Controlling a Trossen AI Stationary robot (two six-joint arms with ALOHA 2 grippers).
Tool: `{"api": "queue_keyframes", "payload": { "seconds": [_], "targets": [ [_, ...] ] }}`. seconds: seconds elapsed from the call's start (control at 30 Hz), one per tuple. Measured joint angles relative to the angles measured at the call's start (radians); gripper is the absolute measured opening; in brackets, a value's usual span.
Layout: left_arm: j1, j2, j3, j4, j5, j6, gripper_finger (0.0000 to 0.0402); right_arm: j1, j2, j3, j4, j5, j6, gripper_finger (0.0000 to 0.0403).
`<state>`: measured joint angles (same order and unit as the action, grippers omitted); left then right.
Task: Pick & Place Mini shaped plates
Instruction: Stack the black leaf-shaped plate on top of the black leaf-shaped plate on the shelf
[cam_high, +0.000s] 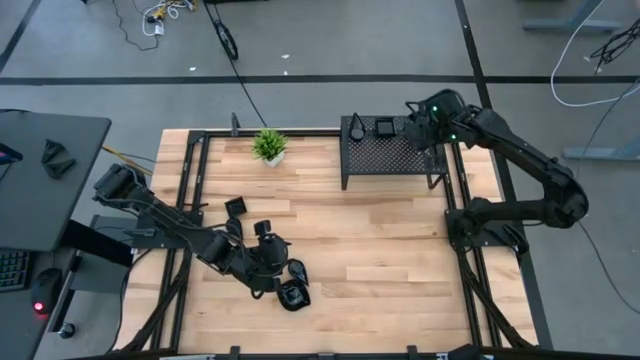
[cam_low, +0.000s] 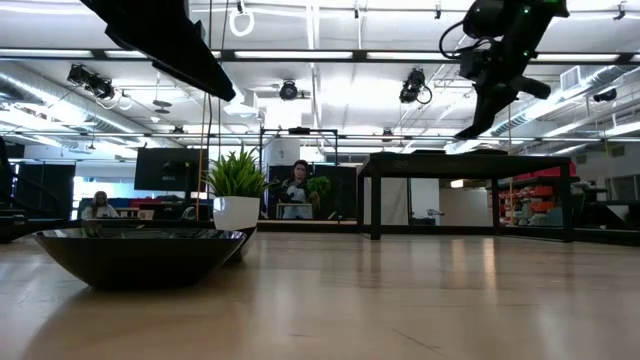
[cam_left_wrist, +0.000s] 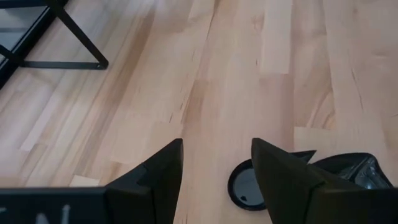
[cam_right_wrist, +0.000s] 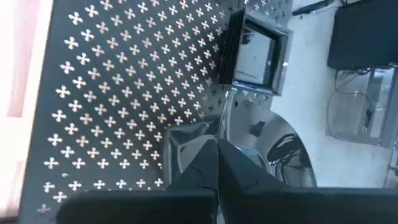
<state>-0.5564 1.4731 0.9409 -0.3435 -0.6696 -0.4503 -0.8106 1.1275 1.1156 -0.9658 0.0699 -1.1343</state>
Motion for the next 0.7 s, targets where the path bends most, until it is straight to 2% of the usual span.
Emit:
{"api": "queue_keyframes", "payload": {
  "seconds": [0.3, 0.57, 0.7],
  "targets": [
    [0.004, 0.0, 0.0, 0.015, 0.0, 0.012, 0.0195, -0.018, 0.065, 0.0, -0.067, 0.026, 0.067, 0.0002],
    [0.004, 0.0, 0.0, 0.018, 0.001, 0.017, 0.0195, -0.018, 0.071, 0.0, -0.066, 0.018, 0.121, 0.0005],
    [0.004, 0.0, 0.0, 0.019, 0.001, 0.018, 0.0195, -0.027, 0.071, 0.0, -0.067, 0.018, 0.147, 0.0021]
  ]
}}
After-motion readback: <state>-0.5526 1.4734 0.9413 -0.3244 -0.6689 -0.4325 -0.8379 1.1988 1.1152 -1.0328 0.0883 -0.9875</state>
